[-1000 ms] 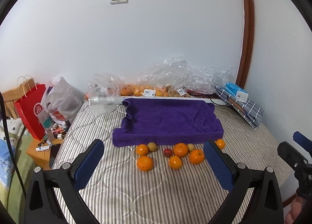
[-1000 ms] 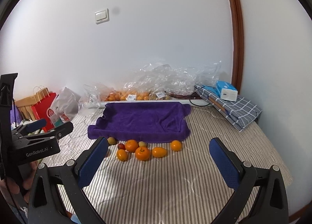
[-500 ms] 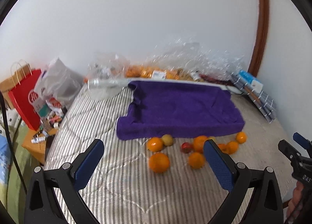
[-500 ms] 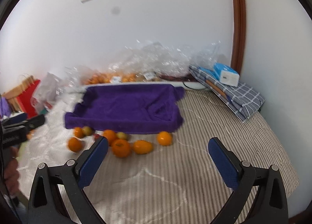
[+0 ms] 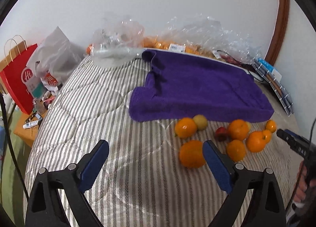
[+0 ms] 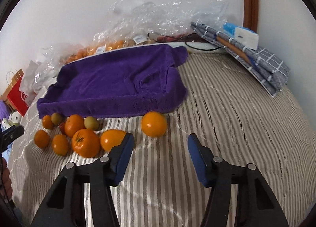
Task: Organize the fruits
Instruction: 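Grasp a large orange with the right gripper while the left gripper grasps another orange, then carry both oranges onto the purple towel and open both grippers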
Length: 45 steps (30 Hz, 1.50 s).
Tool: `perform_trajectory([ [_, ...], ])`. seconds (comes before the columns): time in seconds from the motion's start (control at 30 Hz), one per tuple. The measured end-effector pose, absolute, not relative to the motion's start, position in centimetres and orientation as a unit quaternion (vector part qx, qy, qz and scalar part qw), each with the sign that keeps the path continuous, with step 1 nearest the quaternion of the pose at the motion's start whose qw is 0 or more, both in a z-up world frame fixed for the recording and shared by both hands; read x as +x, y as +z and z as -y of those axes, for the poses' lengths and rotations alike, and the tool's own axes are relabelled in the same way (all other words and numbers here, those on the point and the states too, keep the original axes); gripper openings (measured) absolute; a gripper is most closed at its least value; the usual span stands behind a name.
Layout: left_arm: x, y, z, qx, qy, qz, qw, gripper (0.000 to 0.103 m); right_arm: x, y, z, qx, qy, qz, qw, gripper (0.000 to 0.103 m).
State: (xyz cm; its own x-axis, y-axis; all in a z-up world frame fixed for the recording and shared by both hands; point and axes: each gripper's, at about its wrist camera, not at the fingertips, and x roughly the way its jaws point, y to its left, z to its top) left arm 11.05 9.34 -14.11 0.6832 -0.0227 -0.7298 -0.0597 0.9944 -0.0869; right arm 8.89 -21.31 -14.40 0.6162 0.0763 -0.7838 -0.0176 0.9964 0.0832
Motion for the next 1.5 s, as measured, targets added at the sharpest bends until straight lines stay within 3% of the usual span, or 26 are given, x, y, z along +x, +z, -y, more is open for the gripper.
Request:
perform_trajectory([
  [0.27,11.3,-15.4,-9.6,-0.077,-0.042,-0.423,0.902,0.083,11.8,-16.4,20.4,0.026,0.029,-0.457,0.889,0.05],
  [0.5,12.1,-16.3,-7.4,-0.069,-0.079,-0.433,0.895,0.074,12.2,-16.8,20.3,0.024,0.035,-0.456,0.889,0.034],
  [0.7,12.9,-17.1,-6.0,-0.057,-0.083,-0.432,0.896,0.062,10.6,-16.3,20.7,0.023,0.045,-0.445,0.894,0.034],
  [0.87,12.9,-17.6,-5.3,-0.048,-0.082,-0.428,0.899,0.04,8.8,-15.9,21.4,0.033,0.05,-0.438,0.897,0.034],
  [1.5,10.1,-13.6,-6.7,-0.079,-0.064,-0.409,0.907,0.038,3.9,-12.1,22.0,0.047,0.032,-0.417,0.907,0.034],
])
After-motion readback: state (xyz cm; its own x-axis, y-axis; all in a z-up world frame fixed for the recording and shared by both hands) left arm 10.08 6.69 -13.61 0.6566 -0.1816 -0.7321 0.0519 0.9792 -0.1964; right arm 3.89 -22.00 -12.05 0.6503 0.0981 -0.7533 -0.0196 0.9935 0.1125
